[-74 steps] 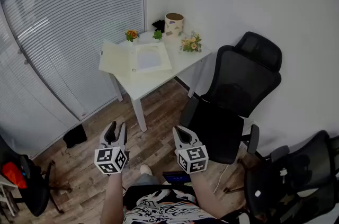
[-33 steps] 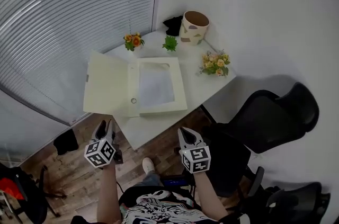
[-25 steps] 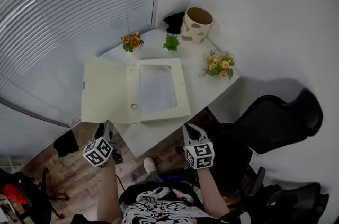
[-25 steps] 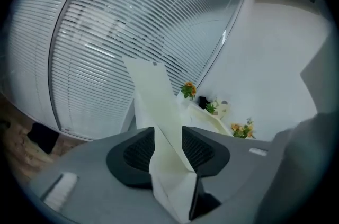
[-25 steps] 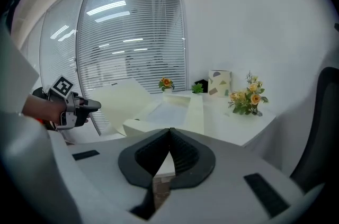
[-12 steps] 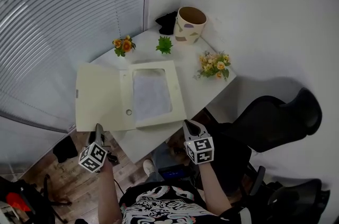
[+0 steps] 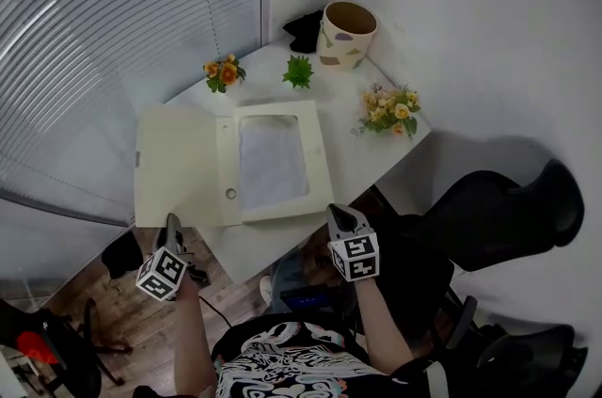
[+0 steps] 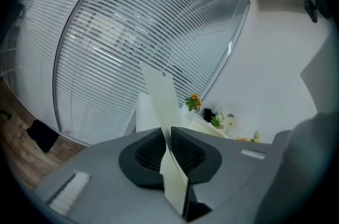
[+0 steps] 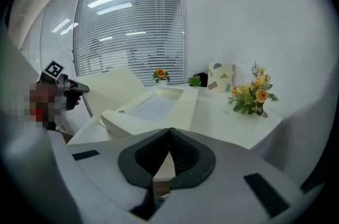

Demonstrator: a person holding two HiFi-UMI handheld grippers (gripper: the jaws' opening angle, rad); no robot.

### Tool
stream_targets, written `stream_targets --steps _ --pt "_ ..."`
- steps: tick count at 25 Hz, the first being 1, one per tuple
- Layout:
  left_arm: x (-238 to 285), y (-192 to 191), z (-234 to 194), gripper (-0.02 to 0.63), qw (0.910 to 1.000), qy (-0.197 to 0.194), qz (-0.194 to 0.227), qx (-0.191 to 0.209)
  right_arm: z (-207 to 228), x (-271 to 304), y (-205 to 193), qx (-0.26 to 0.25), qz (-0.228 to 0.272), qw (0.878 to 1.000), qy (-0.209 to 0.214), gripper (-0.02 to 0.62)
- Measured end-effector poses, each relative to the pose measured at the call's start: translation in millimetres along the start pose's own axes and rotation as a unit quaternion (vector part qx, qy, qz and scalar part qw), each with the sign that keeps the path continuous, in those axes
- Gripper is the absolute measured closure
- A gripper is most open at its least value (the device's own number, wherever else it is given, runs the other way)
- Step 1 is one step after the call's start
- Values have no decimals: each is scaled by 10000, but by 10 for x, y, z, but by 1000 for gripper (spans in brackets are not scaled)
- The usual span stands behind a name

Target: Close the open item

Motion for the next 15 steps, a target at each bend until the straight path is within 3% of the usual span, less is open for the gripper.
stream_targets --steps 5,15 --pt "-23 25 33 583 9999 143 69 21 73 31 -22 -145 58 9999 -29 592" --pt "-47 53 123 593 9997 67 186 128 93 153 -129 -300 -238 9992 121 592"
Point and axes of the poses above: the fingertips, and each gripper's own axes: x forward along the fingers, z to its right, y out of its top, the point moved 7 cm from there along -x, backward along the fingers, and after that the axes turned 14 degrees about y, right-handed, at the moved point
